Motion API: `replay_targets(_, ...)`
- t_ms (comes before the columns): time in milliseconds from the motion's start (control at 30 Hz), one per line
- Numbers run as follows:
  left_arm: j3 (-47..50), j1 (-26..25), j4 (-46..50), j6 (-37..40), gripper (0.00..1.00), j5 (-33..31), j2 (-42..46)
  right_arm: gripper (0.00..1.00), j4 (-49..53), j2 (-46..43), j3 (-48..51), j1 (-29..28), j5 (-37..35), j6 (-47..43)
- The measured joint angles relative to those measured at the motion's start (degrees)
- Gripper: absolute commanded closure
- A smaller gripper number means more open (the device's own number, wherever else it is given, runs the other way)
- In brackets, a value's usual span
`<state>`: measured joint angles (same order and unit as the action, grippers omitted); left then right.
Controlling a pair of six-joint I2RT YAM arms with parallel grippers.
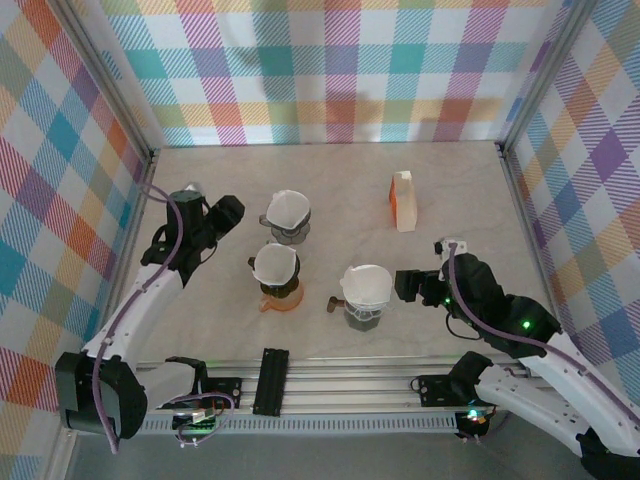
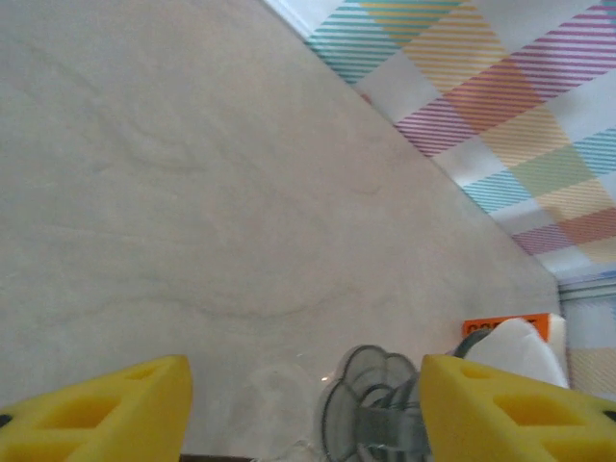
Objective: Place the coffee filter in the dripper
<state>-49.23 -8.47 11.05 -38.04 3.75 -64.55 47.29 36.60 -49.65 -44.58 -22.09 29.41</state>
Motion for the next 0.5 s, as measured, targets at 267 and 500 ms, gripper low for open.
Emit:
replay_targets(267, 6.43, 0.0, 6.95, -1.95, 0.61, -1.27, 2.56, 0.01, -0.94, 0.72, 0.0, 0.0, 0.0, -0.17)
replay_targets(500, 15.28, 0.0, 10.62, -4.04, 0.43, -0.5, 4.57, 0.01, -1.05, -1.44, 0.39, 0.0, -0.2, -0.04)
